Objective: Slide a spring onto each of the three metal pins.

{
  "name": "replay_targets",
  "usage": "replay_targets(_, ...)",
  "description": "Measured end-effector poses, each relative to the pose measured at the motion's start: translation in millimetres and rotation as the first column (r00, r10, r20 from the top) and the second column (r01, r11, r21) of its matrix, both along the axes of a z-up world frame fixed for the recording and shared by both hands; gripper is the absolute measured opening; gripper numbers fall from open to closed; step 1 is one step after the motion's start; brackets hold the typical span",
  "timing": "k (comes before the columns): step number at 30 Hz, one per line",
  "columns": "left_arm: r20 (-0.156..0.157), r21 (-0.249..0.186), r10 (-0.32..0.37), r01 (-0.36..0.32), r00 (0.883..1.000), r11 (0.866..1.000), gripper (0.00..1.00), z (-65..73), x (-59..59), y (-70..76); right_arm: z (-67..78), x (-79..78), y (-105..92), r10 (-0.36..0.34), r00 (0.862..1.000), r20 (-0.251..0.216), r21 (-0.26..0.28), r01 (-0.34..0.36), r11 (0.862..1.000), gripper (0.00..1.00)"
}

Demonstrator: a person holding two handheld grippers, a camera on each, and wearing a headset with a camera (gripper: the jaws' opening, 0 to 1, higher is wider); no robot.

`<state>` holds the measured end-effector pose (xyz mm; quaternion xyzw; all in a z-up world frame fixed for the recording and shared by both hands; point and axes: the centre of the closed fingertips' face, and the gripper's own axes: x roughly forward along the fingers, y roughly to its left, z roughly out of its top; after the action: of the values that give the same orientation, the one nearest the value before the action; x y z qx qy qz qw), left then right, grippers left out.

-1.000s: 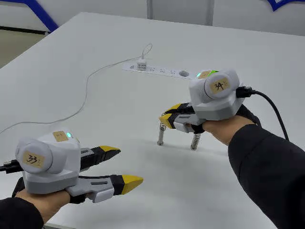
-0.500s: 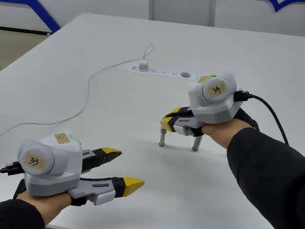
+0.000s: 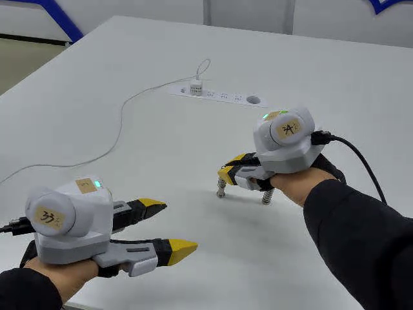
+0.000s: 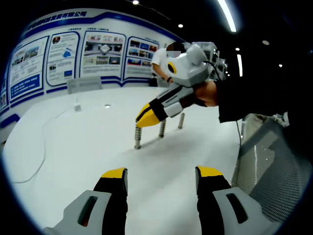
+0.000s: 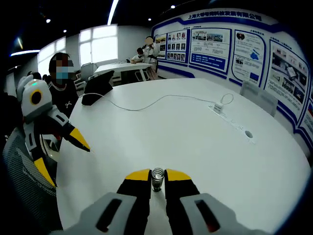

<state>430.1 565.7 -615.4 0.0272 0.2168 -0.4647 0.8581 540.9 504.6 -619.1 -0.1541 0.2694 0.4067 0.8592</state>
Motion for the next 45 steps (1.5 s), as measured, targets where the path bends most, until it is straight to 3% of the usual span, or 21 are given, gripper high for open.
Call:
replay_targets(25, 0.002, 0.0, 0.002, -0.002, 1.0, 1.0, 0.57, 0.7, 0.0, -0.5, -24.5, -0.5, -3.3, -0.023, 0.999, -0.042, -0.029, 0.021, 0.999, 0.12)
replay_targets(35, 0.004, 0.003, 0.001, -0.001, 1.0, 1.0, 0.57, 0.9, 0.3, -0.6, -21.5, -14.3, -14.9, -0.035, 0.999, -0.032, -0.013, 0.035, 0.999, 0.14)
replay_targets(45, 0.007, 0.01, -0.003, 0.003, 1.0, 1.0, 0.58, 2.2, -1.2, -2.7, -18.0, -38.5, -34.6, -0.031, 0.999, -0.016, -0.009, 0.031, 0.999, 0.16)
